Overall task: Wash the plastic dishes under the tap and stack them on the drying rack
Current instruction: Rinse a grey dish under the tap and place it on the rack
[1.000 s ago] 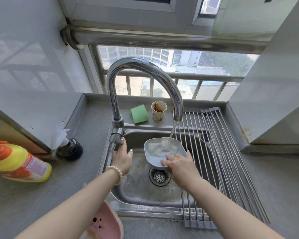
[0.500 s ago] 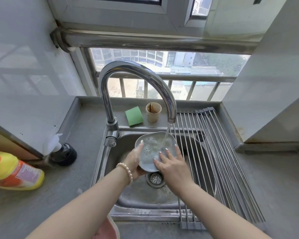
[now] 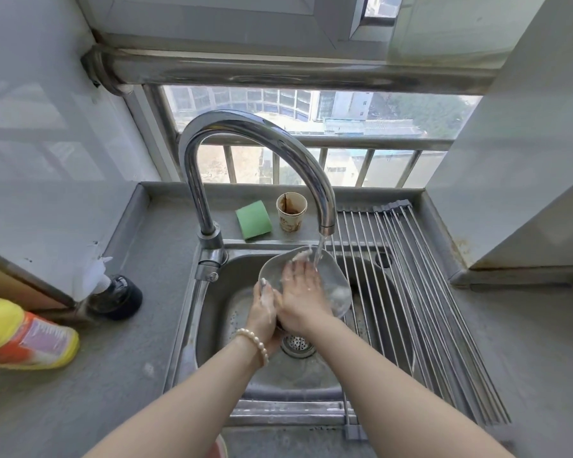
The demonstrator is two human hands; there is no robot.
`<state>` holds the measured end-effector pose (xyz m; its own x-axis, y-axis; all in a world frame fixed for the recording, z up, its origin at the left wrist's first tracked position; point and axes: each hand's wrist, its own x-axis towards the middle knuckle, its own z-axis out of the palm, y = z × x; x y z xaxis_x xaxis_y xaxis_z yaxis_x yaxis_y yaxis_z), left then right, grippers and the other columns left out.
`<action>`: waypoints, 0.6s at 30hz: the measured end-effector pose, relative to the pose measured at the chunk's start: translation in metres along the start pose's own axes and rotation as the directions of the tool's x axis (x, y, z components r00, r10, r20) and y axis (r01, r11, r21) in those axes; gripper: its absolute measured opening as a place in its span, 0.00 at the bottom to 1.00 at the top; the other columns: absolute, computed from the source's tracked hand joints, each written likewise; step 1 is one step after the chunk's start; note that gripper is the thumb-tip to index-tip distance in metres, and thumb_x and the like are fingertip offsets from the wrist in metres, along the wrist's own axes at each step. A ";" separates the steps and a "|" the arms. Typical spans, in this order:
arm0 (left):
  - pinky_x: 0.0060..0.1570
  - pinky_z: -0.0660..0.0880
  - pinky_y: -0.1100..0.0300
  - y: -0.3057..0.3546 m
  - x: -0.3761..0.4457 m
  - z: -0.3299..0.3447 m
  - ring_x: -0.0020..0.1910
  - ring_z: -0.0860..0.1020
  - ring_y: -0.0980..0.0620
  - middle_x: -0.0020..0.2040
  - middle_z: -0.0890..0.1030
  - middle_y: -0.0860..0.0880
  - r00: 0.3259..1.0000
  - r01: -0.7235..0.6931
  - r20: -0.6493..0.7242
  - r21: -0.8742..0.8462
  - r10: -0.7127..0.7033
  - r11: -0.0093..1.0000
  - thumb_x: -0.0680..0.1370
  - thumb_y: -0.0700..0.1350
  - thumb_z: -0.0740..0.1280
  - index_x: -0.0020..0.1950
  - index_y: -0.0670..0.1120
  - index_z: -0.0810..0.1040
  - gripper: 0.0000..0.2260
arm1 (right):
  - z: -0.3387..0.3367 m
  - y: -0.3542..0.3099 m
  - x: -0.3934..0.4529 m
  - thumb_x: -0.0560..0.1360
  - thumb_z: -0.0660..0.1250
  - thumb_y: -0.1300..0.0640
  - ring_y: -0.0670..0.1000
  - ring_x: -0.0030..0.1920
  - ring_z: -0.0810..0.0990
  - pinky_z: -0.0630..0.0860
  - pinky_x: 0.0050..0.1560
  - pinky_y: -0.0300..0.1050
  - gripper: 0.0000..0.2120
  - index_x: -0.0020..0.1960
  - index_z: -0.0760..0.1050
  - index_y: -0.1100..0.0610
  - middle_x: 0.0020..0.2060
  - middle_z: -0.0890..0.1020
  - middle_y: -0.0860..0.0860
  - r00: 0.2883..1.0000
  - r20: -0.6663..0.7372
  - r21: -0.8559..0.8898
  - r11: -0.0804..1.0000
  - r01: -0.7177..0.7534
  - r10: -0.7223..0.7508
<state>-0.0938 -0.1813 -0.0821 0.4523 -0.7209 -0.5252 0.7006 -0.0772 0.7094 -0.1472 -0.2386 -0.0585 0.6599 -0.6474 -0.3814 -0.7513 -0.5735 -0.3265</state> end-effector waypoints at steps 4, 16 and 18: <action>0.50 0.73 0.57 0.009 0.007 -0.015 0.52 0.77 0.52 0.56 0.78 0.49 0.996 0.048 -0.077 -0.093 -0.055 0.995 0.83 0.52 0.52 0.64 0.51 0.72 0.14 | 0.008 -0.013 -0.005 0.76 0.49 0.53 0.51 0.77 0.42 0.39 0.76 0.48 0.33 0.78 0.39 0.52 0.78 0.47 0.53 0.969 0.125 0.321 0.933 0.163 -0.212; 0.41 0.79 0.40 0.063 0.007 -0.019 0.41 0.79 0.40 0.42 0.80 0.39 0.906 0.410 -0.268 0.360 -0.329 0.838 0.81 0.38 0.54 0.47 0.37 0.75 0.11 | 0.021 0.052 -0.033 0.71 0.70 0.41 0.45 0.34 0.68 0.64 0.43 0.41 0.18 0.32 0.71 0.52 0.32 0.74 0.46 0.951 -0.306 0.345 0.925 0.162 -0.052; 0.45 0.77 0.44 0.065 0.003 -0.011 0.38 0.77 0.41 0.37 0.77 0.40 0.883 0.467 -0.246 0.366 -0.400 0.805 0.80 0.39 0.54 0.44 0.35 0.71 0.11 | 0.013 0.054 -0.029 0.71 0.71 0.43 0.45 0.30 0.65 0.61 0.33 0.39 0.20 0.30 0.66 0.52 0.28 0.69 0.46 0.957 -0.285 0.550 0.828 0.113 0.059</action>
<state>-0.0407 -0.1810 -0.0428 0.2545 -0.4357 -0.8633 0.5732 -0.6511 0.4976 -0.2071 -0.2444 -0.0766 0.5894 -0.7960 -0.1373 -0.5510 -0.2719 -0.7889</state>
